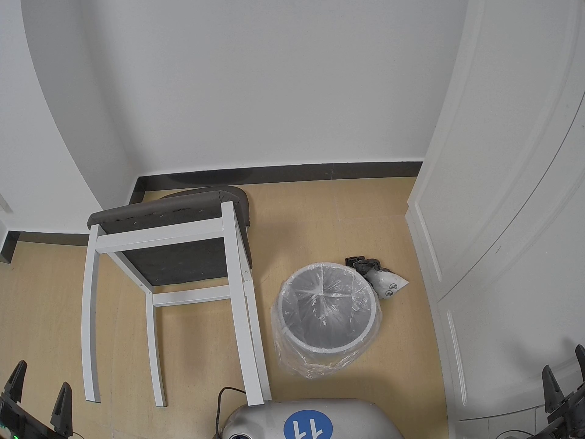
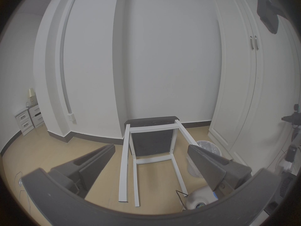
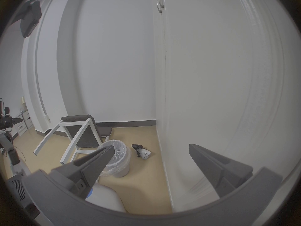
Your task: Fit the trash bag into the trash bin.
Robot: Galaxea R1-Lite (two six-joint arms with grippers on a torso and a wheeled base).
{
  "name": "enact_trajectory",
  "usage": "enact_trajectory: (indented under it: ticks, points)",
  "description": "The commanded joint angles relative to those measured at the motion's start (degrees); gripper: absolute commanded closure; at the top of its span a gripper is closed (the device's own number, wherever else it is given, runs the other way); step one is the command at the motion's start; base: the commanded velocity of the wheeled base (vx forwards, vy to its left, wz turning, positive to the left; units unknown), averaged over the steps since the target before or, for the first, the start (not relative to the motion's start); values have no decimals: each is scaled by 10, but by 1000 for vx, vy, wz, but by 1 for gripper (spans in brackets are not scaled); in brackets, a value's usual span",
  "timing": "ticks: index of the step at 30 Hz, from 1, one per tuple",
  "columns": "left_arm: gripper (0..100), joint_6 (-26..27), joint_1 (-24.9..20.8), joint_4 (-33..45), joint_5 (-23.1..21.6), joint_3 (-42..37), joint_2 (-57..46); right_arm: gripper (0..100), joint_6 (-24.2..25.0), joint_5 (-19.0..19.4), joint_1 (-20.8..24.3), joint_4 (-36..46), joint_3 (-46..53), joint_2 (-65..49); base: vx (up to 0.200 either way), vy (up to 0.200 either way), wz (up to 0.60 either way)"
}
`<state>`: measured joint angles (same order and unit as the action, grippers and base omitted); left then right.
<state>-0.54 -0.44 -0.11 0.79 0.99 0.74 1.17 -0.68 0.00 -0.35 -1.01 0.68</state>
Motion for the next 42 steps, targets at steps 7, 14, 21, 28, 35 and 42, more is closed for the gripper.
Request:
enact_trajectory:
  ticks: [7, 14, 21, 28, 35, 42]
  points:
    - [0, 2, 0, -1, 0, -10, -7, 0, 1, 0, 0, 0, 9, -7, 0, 0, 0]
    - [0, 2, 0, -1, 0, -10, -7, 0, 0, 0, 0, 1, 9, -7, 0, 0, 0]
    - [0, 2, 0, -1, 0, -10, -7, 0, -6, 2, 0, 2, 10, -7, 0, 0, 0]
    - [0, 2, 0, 0, 0, -10, -7, 0, -6, 2, 0, 1, 10, -7, 0, 0, 0]
    - [0, 2, 0, -1, 0, -10, -7, 0, -6, 2, 0, 1, 10, -7, 0, 0, 0]
    - [0, 2, 0, -1, 0, -10, -7, 0, -6, 2, 0, 1, 10, -7, 0, 0, 0]
